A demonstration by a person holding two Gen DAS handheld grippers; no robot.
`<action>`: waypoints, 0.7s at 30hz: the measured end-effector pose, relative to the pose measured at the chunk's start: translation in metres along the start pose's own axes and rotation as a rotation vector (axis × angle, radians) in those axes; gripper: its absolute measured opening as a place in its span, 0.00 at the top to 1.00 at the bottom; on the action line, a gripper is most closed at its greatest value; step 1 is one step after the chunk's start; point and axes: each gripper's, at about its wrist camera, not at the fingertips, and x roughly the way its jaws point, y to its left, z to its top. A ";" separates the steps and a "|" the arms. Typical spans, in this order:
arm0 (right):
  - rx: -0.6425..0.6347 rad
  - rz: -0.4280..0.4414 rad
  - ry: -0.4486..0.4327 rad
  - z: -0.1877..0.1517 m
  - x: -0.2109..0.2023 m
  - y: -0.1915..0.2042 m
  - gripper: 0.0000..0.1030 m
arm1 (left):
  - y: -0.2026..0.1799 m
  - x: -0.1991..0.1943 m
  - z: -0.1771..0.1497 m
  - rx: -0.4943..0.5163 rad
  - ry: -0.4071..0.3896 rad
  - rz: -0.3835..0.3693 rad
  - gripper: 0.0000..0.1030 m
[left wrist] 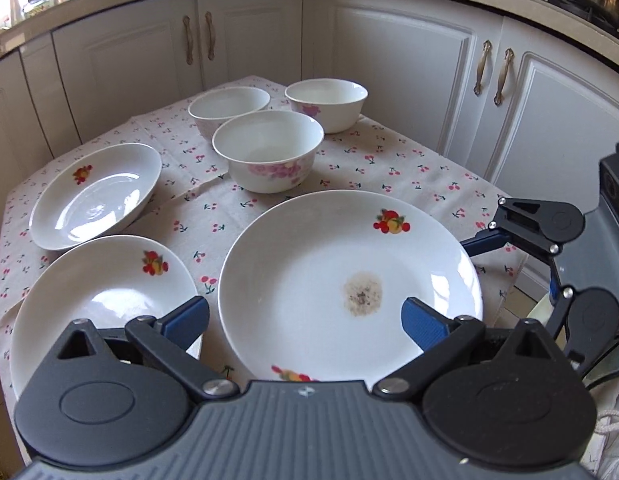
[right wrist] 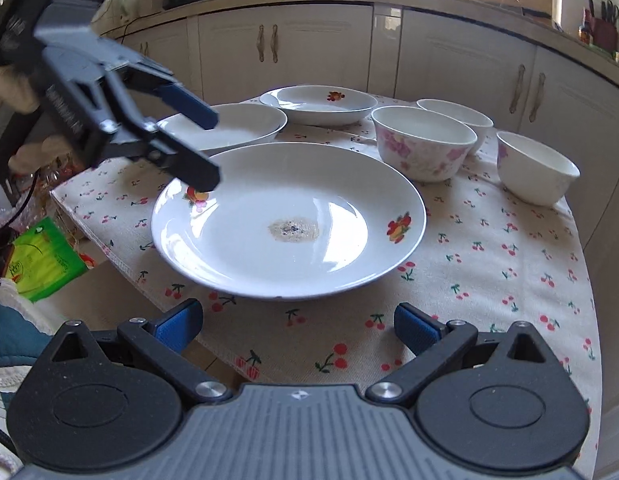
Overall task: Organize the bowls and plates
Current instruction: 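Grasp the rim of the brown-stained white plate with the left tool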
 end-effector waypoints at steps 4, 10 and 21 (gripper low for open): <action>-0.016 0.024 -0.020 0.000 0.003 0.002 0.00 | 0.004 0.016 0.014 0.026 0.043 -0.028 0.02; -0.009 0.034 -0.026 0.003 0.005 -0.002 0.00 | 0.009 0.040 0.031 0.076 0.101 -0.042 0.01; -0.003 0.031 -0.040 0.002 0.007 -0.002 0.00 | 0.018 0.072 0.048 0.082 0.243 -0.111 0.02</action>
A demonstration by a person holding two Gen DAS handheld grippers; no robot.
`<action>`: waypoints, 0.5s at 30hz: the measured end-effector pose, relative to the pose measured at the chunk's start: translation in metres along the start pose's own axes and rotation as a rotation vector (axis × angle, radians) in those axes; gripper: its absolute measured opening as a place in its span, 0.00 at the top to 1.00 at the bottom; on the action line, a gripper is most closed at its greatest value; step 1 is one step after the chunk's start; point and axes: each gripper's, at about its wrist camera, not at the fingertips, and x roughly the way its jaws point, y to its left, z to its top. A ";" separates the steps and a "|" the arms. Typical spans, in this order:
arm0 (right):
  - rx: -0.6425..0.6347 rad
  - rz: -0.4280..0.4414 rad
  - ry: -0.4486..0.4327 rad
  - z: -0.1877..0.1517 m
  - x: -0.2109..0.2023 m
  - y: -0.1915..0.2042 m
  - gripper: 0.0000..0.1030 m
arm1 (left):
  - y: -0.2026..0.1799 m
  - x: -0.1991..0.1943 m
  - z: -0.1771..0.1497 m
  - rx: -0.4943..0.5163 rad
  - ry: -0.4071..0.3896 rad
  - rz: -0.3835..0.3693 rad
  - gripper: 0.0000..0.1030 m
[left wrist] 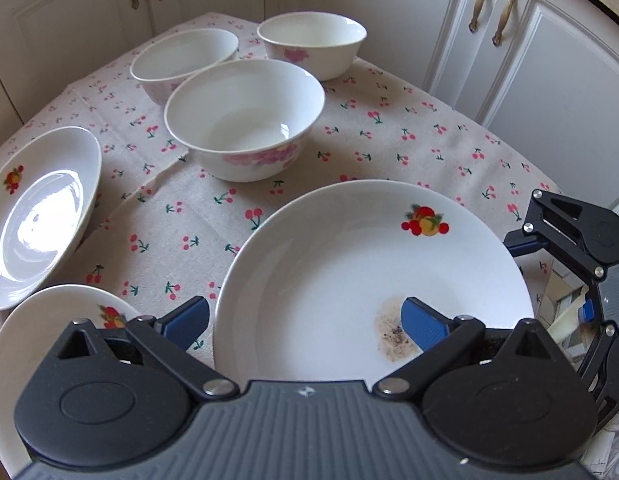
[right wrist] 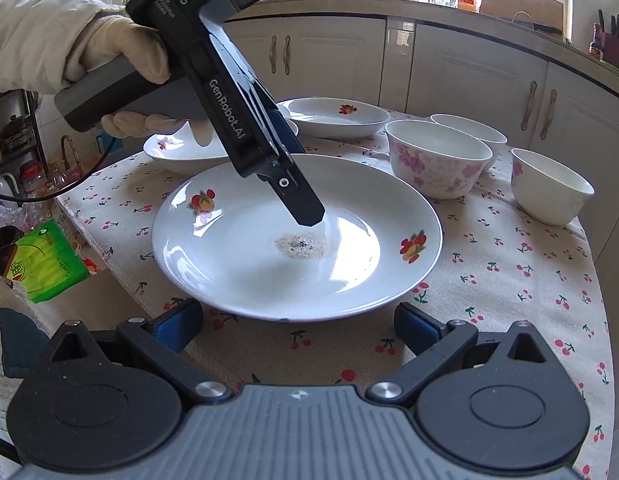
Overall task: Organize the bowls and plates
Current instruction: 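Grasp the rim of the brown-stained white plate with the left tool, then lift and carry the stained plate with the left tool toward another white plate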
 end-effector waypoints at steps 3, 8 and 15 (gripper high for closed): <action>0.000 0.000 0.003 0.001 0.001 0.001 0.00 | 0.001 0.005 0.003 0.009 0.031 -0.019 0.02; 0.000 -0.002 0.007 0.003 0.001 -0.001 0.00 | 0.001 0.009 0.005 0.029 0.060 -0.043 0.03; -0.004 0.011 0.014 0.007 0.002 0.000 0.00 | 0.003 0.014 0.008 0.036 0.091 -0.076 0.06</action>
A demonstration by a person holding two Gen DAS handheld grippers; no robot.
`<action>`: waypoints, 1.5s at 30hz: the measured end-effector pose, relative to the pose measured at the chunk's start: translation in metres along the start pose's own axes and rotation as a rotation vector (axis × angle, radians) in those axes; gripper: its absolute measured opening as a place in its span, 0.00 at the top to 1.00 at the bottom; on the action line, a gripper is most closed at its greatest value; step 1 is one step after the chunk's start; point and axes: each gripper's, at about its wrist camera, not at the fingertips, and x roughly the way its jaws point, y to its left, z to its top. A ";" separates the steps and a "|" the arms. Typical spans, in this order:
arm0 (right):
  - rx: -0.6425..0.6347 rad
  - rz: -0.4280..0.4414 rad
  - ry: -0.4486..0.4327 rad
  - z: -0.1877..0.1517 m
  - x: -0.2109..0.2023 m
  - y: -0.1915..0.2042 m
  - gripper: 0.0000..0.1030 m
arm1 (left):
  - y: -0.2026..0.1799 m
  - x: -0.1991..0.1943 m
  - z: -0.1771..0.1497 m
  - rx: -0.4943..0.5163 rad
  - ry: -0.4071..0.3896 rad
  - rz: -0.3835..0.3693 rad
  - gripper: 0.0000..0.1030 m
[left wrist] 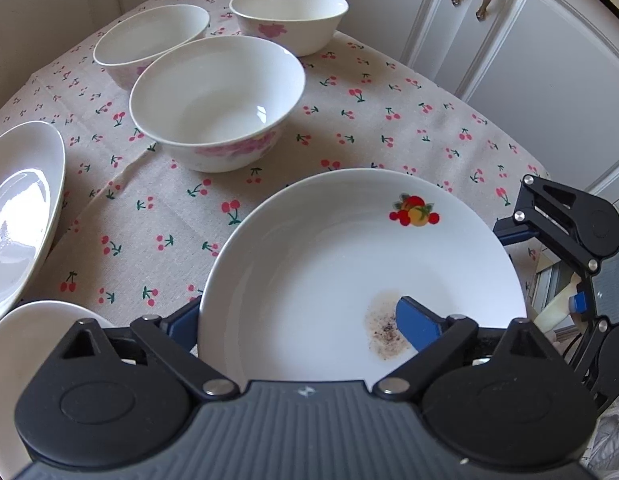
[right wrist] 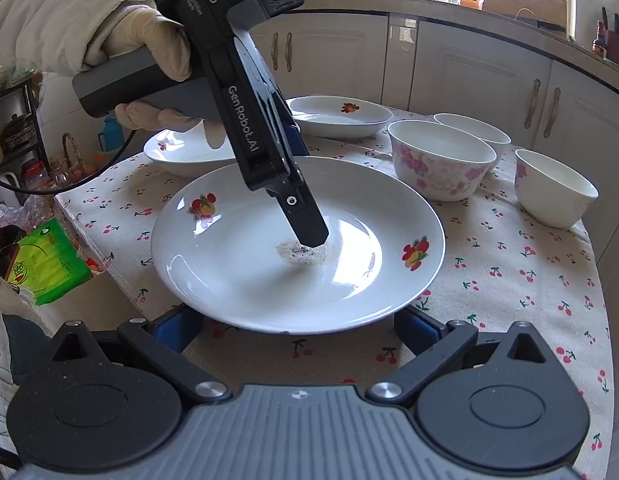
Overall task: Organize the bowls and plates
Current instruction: 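Lift and carry the stained plate with the left tool toward another white plate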
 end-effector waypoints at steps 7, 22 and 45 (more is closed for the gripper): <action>0.003 -0.002 0.019 0.003 0.001 0.001 0.00 | 0.001 0.004 0.002 0.012 0.026 -0.010 0.06; -0.006 0.000 0.052 0.011 0.001 0.002 0.00 | 0.003 0.003 -0.001 -0.005 0.019 -0.008 0.08; -0.099 0.065 0.022 0.076 0.018 0.015 0.00 | 0.050 -0.070 -0.025 -0.104 -0.140 0.065 0.09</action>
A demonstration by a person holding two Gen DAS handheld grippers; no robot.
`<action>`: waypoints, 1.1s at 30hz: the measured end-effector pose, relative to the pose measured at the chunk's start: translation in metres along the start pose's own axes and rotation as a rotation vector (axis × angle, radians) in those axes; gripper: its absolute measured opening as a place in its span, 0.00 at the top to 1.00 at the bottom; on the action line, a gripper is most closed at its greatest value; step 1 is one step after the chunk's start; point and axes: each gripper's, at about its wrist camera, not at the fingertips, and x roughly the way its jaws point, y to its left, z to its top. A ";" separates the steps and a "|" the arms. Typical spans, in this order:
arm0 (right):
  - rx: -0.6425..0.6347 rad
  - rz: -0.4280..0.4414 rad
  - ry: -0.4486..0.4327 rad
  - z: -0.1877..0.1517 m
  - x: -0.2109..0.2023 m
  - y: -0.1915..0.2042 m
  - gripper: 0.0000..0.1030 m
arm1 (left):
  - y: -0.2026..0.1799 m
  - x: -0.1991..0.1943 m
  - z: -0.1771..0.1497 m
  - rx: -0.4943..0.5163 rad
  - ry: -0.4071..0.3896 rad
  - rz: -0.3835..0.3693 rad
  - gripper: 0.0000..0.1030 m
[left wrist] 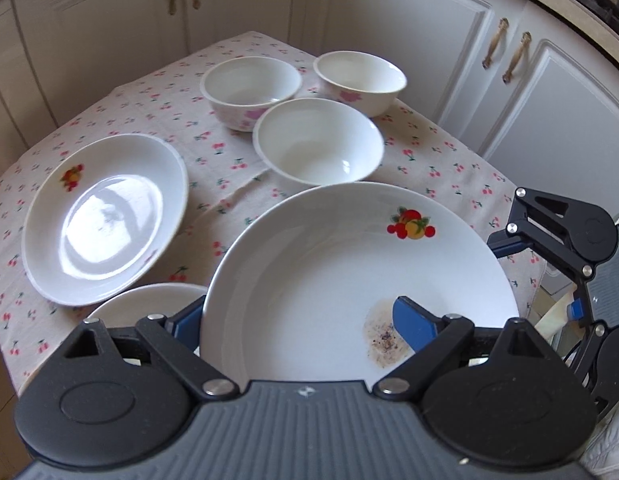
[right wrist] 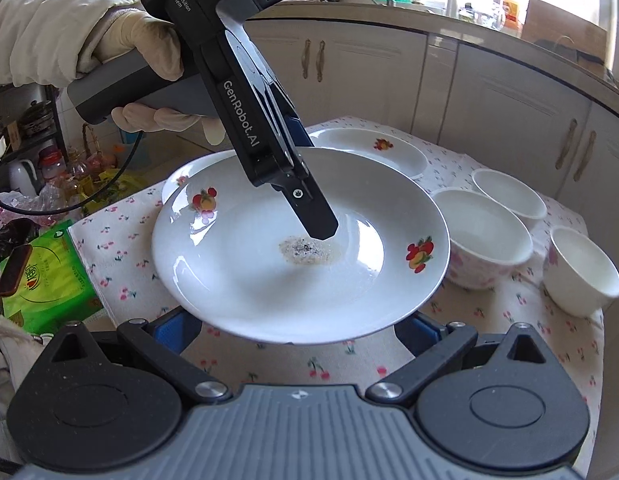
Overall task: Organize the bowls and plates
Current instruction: 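Lift and carry the stained plate with the left tool toward another white plate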
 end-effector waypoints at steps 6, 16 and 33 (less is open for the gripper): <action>-0.034 0.048 0.016 0.021 0.022 0.009 0.00 | 0.029 -0.011 -0.021 -0.058 -0.013 0.025 0.09; -0.056 0.097 0.066 0.048 0.058 0.019 0.00 | 0.071 -0.011 -0.044 -0.130 -0.017 0.029 0.09; -0.034 0.091 0.143 0.067 0.081 0.029 0.00 | 0.100 0.004 -0.055 -0.166 -0.009 -0.013 0.09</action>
